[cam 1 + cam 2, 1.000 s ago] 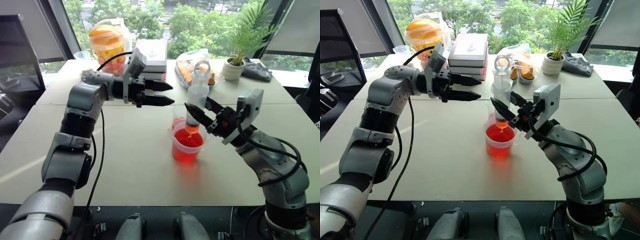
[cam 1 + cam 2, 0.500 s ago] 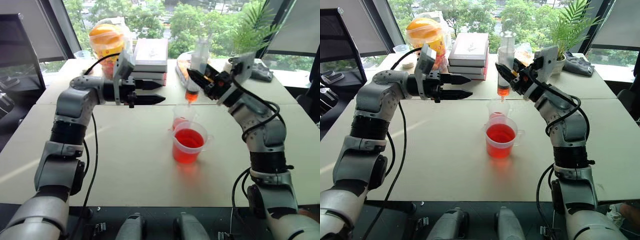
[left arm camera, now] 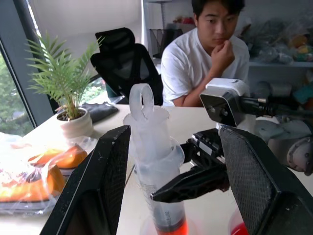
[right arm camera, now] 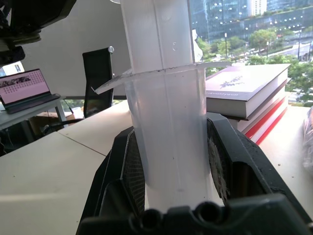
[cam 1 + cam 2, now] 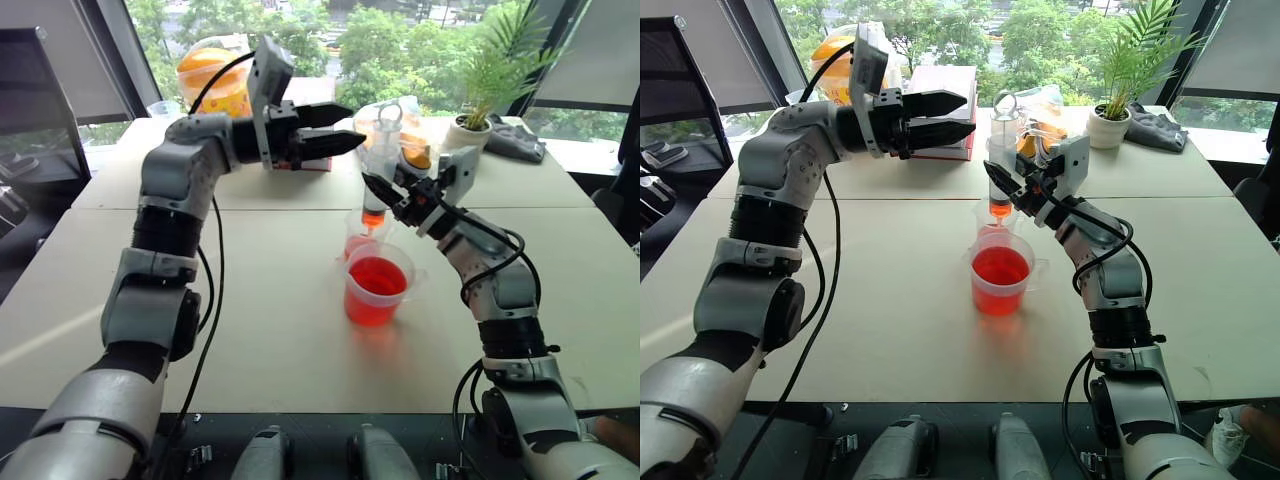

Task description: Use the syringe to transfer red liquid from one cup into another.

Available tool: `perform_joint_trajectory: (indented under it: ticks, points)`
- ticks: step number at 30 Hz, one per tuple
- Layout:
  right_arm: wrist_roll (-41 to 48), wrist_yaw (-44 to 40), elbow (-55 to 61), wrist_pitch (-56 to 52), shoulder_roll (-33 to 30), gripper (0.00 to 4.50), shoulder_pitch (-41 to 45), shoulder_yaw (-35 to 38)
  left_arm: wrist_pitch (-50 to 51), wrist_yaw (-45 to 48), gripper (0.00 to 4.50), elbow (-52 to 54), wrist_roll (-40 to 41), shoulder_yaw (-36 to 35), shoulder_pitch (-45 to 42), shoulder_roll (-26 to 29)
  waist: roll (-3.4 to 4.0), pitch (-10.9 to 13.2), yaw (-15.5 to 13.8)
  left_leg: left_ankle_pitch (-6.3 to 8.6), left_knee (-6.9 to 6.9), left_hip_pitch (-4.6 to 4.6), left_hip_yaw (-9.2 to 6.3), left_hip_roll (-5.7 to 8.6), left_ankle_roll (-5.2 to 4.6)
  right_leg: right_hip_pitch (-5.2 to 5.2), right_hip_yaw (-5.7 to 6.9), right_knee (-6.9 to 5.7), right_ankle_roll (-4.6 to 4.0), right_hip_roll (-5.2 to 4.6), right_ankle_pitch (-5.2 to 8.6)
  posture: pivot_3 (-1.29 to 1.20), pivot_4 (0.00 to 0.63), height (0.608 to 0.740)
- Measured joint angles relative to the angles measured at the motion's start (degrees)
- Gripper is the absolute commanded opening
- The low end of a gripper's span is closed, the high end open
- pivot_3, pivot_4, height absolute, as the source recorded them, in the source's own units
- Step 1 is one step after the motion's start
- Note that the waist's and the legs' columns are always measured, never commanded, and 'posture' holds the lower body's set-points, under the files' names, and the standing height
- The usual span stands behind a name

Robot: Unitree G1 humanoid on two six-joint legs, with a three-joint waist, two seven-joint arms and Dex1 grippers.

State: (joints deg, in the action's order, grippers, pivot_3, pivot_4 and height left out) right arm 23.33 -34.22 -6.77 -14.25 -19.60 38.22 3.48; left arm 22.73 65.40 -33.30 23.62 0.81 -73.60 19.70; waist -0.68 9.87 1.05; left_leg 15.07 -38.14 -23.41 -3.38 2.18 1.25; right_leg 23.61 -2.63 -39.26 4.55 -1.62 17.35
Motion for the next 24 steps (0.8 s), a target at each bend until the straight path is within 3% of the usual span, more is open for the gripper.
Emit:
perform_joint_trajectory:
  ticks: [5, 12, 15, 18, 24]
  points:
    - [-0.85, -0.32, 0.0, 0.58, 0.39, 1.42, -0.59, -0.2, -6.69, 0.14, 2.94, -12.34, -2.87, 0.11, -7.71, -3.56, 0.0, 0.0, 0.09, 0.0, 0.02, 0.0, 0.02, 0.0, 0.0, 0.01, -0.01, 0.0, 0.0, 0.01, 0.0, 0.0, 0.15, 0.74]
    - [-1.83, -0.98, 0.0, 0.66, 0.48, 1.42, -0.9, -0.46, -12.19, 0.52, 2.94, -23.89, -6.37, 0.11, -11.14, -6.6, 0.0, 0.0, 0.13, 0.0, 0.02, 0.0, 0.03, 0.0, 0.0, 0.02, -0.01, -0.01, 0.0, 0.03, 0.0, 0.0, 0.15, 0.74]
    - [-1.85, -1.15, 0.0, 0.66, 0.48, 1.42, -0.9, -0.45, -12.74, 0.54, 1.63, -26.58, -7.48, 0.06, -11.68, -7.21, 0.0, 0.0, 0.09, 0.0, 0.02, -0.01, 0.03, 0.0, 0.0, 0.03, -0.01, 0.0, 0.0, 0.03, 0.0, 0.0, 0.15, 0.74]
    - [-2.03, -1.23, -0.01, 0.61, 0.48, 1.42, -0.92, -0.48, -13.12, 0.9, 0.04, -27.75, -7.98, -0.2, -12.0, -7.95, 0.0, 0.0, 0.06, 0.0, 0.02, -0.02, 0.03, 0.0, 0.0, 0.03, -0.01, 0.0, 0.0, 0.02, 0.0, 0.0, 0.15, 0.74]
    - [-2.36, -1.18, -0.02, 0.62, 0.45, 1.42, -0.88, -0.28, -13.02, 1.66, 0.01, -28.5, -8.09, -1.43, -12.19, -8.56, 0.0, 0.0, 0.17, 0.0, 0.02, -0.02, 0.03, 0.0, 0.0, 0.05, -0.01, -0.03, 0.0, 0.03, 0.0, 0.0, 0.15, 0.74]
